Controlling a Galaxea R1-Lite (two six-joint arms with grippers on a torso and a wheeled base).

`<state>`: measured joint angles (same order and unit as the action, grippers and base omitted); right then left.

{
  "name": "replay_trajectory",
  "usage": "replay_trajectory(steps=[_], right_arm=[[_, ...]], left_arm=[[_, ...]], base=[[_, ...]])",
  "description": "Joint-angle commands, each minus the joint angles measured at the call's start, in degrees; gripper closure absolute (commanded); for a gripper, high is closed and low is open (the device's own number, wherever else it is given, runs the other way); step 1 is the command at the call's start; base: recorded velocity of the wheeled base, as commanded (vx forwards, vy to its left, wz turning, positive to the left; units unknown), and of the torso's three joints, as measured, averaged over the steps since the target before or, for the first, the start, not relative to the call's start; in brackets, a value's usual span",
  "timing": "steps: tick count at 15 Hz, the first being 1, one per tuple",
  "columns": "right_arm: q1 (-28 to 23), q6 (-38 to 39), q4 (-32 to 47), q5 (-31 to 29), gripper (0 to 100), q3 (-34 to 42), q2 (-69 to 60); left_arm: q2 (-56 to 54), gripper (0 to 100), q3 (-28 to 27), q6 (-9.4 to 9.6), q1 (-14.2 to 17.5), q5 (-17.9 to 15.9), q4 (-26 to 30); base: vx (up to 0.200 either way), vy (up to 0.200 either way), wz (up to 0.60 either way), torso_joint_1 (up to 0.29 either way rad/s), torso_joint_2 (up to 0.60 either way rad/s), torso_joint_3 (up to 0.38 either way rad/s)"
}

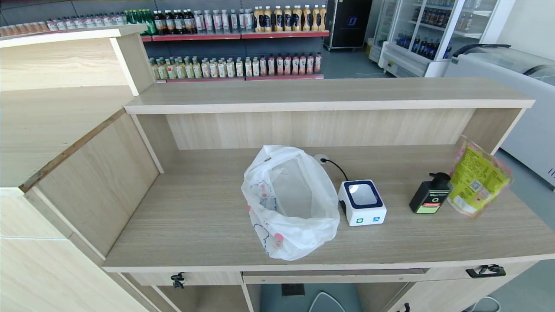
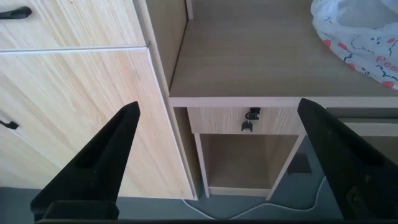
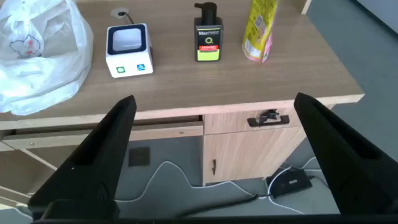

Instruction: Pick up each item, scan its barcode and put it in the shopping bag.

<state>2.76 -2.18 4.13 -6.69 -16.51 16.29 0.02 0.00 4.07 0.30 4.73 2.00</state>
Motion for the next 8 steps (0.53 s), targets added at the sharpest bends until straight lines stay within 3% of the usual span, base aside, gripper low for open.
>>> replay_trajectory(steps=[1,3,5,8], right_arm=[[1.38,0.51,-10.11,0.36,0,-7.05,21.68],[-0.73,0.69,-19.6,0.45,0,-8.45,31.88],[-6.89,-0.89,-34.54,4.85,0,-10.21,47.87],[-11.46,-4.94,-42.89,10.03,0,-11.71,60.27]], left_arm=[[-0.02,0,0.0,-0.03,0.05,0.02,0.02],[-0.02,0,0.0,-0.03,-0.04,0.02,0.02],[-0.02,0,0.0,-0.03,0.05,0.02,0.02],[-0.02,0,0.0,0.06,0.05,0.02,0.02]], base=[[0.0,0.0,0.0,0.0,0.0,0.0],[0.0,0.0,0.0,0.0,0.0,0.0],[0.0,0.0,0.0,0.0,0.0,0.0],[0.0,0.0,0.0,0.0,0.0,0.0]])
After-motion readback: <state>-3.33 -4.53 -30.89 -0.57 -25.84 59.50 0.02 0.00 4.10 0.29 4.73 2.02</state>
